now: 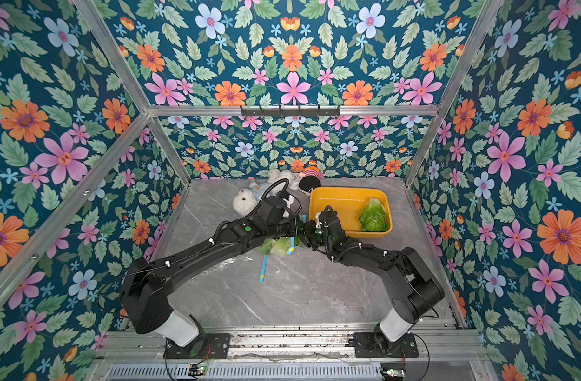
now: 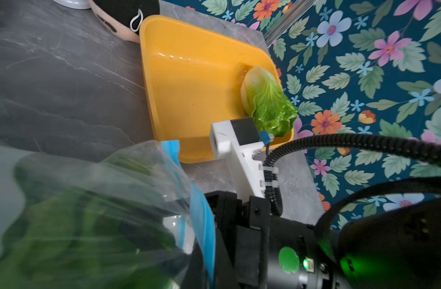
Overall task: Put the chinese cabbages into a zipper bag and zip it
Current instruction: Adjust the Chinese cabbage in the zipper food storage bag.
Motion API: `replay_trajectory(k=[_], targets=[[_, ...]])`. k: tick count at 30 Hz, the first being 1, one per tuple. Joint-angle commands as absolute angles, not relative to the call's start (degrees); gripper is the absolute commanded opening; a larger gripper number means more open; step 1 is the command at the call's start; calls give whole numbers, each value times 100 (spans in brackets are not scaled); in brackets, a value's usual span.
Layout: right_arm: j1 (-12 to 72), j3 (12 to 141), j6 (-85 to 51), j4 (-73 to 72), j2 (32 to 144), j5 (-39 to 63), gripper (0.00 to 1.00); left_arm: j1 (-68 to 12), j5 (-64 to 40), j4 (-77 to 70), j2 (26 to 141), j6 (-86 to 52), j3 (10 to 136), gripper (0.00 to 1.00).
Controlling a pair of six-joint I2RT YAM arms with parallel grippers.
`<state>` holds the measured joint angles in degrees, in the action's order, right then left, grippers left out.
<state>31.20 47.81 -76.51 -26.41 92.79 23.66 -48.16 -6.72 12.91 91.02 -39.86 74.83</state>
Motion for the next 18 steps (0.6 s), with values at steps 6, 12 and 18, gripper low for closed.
replay_trajectory(k=[6,12,18], targets=[[3119,4724,-7813,-2759,9228,2487,37,-4729,-900,1291,8663,-3576,7538,44],[3076,4682,-7534,-2494,9247,2498,40,-4643,-104,1779,7898,-3256,7137,49],[3037,4784,-7109,-1993,9227,2470,43,-3801,-193,1711,7507,-3366,6643,50]])
